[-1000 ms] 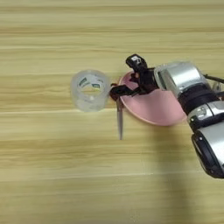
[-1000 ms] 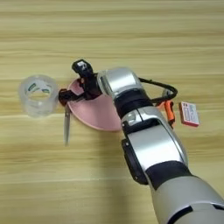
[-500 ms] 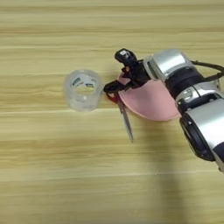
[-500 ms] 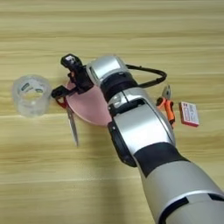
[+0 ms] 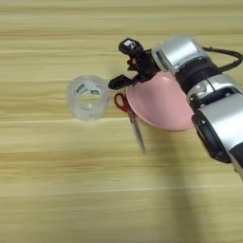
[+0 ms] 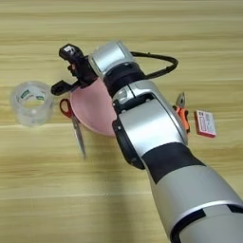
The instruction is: Move the objects on the table
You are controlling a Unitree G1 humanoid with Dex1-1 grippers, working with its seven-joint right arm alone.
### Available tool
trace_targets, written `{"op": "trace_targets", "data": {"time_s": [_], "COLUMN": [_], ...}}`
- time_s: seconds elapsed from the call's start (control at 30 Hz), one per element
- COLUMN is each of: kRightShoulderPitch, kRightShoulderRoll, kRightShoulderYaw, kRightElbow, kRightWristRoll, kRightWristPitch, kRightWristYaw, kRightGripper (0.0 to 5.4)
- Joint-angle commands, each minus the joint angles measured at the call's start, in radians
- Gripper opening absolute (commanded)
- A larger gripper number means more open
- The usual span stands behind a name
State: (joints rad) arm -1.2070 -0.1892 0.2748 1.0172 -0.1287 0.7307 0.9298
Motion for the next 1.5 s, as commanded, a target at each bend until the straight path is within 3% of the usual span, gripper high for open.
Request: {"op": "trace_targets", "data": {"time_s": [0.03, 0.9, 1.5], "kRightShoulderPitch": [-0.476, -0.451, -0.366], "kRightShoulderRoll": [-0.064, 0.054, 0.053], "kRightShoulderYaw": [-0.038, -0.084, -0.076], "kRightElbow": [-0.182, -0.002, 0.107], "kRightWristRoll": [-0.030, -0.011, -0.033], "kRightWristPitch": [-0.149, -0.270, -0.347], "kRightWristYaw": [-0.045, -0.080, -0.091], "kRightGripper": [5.37, 5.37, 5.37]}}
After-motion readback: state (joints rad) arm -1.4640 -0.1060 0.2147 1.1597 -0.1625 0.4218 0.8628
